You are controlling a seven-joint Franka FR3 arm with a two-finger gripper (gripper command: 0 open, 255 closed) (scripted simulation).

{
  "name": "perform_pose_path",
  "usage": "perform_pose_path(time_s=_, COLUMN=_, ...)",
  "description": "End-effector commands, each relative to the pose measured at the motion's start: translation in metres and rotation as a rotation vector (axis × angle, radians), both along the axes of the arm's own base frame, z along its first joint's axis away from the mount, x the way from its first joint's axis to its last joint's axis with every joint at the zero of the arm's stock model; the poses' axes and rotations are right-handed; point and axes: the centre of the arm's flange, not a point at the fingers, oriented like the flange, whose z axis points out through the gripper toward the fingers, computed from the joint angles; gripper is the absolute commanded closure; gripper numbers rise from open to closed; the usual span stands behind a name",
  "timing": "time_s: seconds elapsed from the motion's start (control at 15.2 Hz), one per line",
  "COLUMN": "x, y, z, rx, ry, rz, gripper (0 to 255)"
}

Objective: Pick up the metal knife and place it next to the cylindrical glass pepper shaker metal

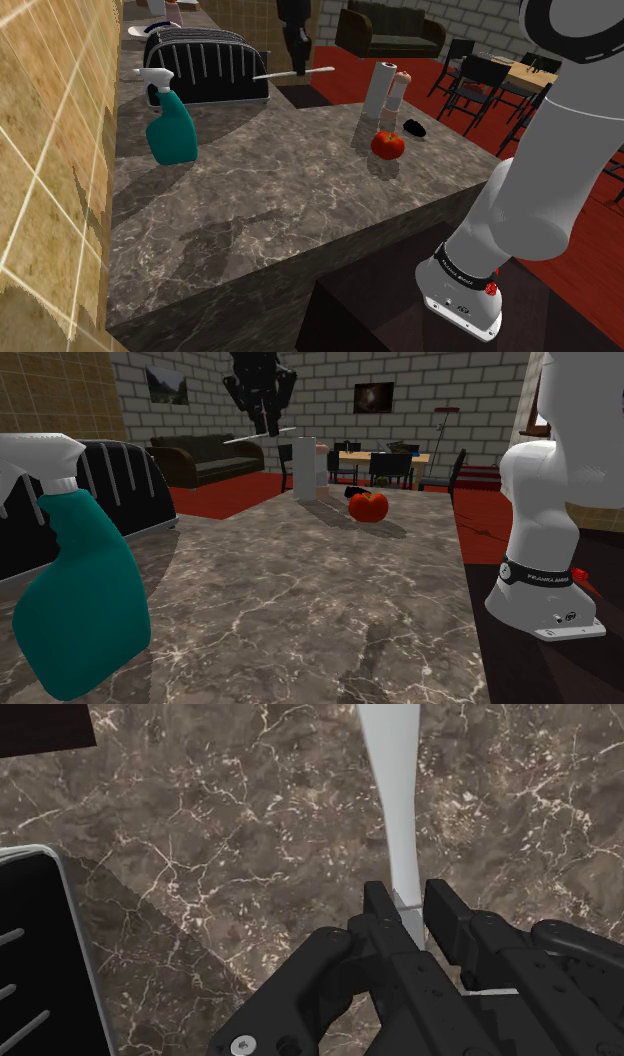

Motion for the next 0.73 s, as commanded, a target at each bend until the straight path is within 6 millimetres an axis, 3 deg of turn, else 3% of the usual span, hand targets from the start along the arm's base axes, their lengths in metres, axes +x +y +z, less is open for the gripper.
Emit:
perform_pose_path(time_s=0.0, x=0.001, y=0.002, z=0.011, rx=0.000, ry=0.001, rz=0.000, gripper=255)
perform_pose_path(time_s=0.2, x=0.001, y=0.002, z=0.026, rx=0.000, ry=0.001, rz=0.000, gripper=255)
perform_pose_path(time_s=0.66, x=-0.044, y=-0.079, z=0.026, rx=0.000, ry=0.001, rz=0.000, gripper=255)
